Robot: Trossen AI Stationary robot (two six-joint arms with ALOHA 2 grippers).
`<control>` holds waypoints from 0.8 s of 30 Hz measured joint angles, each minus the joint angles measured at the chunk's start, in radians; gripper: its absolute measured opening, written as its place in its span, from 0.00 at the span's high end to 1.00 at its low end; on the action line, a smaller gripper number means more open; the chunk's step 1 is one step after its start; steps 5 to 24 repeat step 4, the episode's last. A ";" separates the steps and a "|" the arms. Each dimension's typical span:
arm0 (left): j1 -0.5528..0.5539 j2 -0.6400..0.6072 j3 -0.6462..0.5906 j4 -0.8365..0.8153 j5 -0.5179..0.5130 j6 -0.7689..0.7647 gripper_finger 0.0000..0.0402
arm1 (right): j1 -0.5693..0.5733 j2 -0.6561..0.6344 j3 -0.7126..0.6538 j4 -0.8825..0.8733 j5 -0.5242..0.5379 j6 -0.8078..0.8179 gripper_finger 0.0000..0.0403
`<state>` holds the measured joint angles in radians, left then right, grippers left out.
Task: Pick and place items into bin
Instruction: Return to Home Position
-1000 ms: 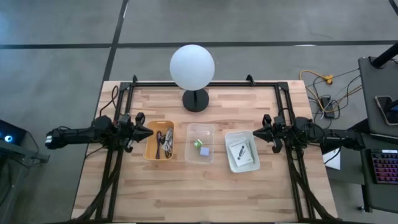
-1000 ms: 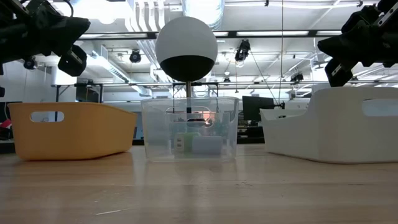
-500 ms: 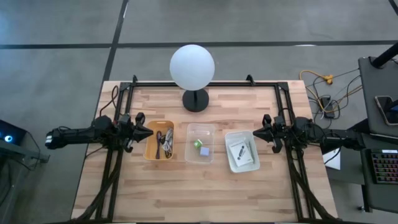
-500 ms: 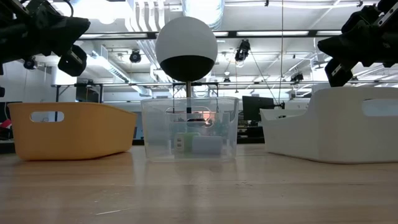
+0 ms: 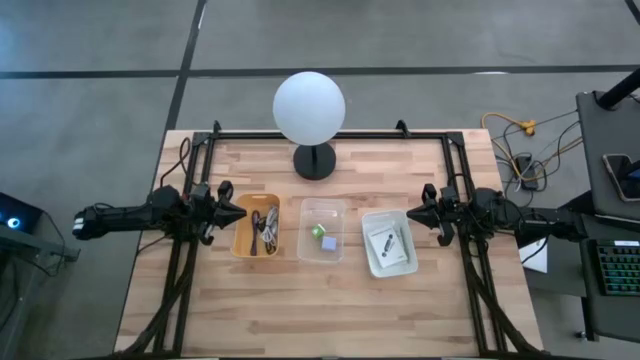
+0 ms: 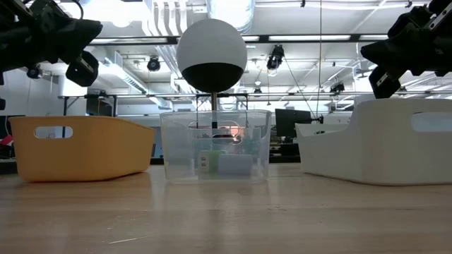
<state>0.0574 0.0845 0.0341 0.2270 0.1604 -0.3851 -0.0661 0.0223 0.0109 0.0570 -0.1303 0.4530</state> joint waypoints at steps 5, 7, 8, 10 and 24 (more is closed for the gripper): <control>0.000 0.000 0.000 0.000 0.000 0.000 0.98 | 0.000 0.000 0.000 0.000 0.000 0.000 0.98; 0.000 0.000 0.000 0.000 0.000 0.000 0.98 | 0.000 0.000 0.000 0.000 0.000 0.000 0.98; 0.000 0.000 0.000 0.000 0.000 0.000 0.98 | 0.000 0.000 0.000 0.000 0.000 0.000 0.98; 0.000 0.000 0.000 0.000 0.000 0.000 0.98 | 0.000 0.000 0.000 0.000 0.000 0.000 0.98; 0.000 0.000 0.000 0.000 0.000 0.000 0.98 | 0.000 0.000 0.000 0.000 0.000 0.000 0.98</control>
